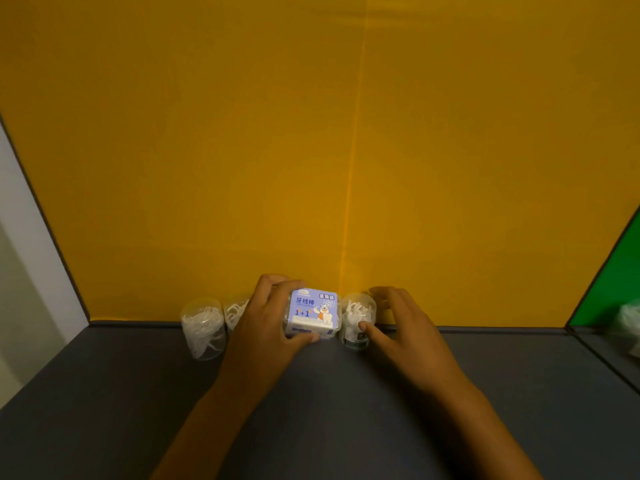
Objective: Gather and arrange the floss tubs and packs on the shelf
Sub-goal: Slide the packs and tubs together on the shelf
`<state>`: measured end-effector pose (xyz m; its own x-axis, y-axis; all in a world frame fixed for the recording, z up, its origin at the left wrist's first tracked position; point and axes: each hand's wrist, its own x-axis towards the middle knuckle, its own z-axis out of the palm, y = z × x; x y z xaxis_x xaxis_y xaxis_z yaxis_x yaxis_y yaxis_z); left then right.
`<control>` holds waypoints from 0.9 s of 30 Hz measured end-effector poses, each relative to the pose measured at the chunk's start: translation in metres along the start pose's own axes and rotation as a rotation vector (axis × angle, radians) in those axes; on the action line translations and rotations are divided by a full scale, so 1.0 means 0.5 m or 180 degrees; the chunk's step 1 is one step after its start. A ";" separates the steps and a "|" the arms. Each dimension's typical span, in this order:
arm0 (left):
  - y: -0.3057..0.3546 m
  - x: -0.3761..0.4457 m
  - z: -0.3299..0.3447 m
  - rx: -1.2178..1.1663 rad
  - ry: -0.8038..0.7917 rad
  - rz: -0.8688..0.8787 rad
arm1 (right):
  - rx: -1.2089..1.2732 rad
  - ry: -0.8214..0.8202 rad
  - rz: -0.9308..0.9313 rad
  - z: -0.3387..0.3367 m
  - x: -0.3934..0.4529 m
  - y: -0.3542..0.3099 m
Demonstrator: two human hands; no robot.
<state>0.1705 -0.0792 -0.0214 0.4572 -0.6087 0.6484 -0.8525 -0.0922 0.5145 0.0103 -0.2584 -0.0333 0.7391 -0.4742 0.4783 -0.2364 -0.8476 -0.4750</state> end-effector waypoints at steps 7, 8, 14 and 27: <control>0.020 0.000 -0.006 -0.0149 0.0456 -0.0045 | 0.0356 -0.0091 0.0095 0.032 -0.001 0.007; 0.021 0.000 -0.005 -0.0146 0.0460 -0.0048 | 0.0428 -0.0081 0.0110 0.036 -0.002 0.007; 0.030 -0.003 -0.001 -0.0209 0.0404 -0.0110 | 0.0738 0.0002 0.0196 0.041 -0.007 0.009; 0.214 -0.047 0.017 -0.0820 0.0618 0.0050 | 0.1053 0.1060 0.0504 -0.198 -0.152 0.011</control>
<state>0.0665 -0.0814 0.0133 0.5054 -0.4443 0.7397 -0.7790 0.1336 0.6126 -0.1097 -0.2506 0.0007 0.4558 -0.6870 0.5659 -0.0766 -0.6637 -0.7441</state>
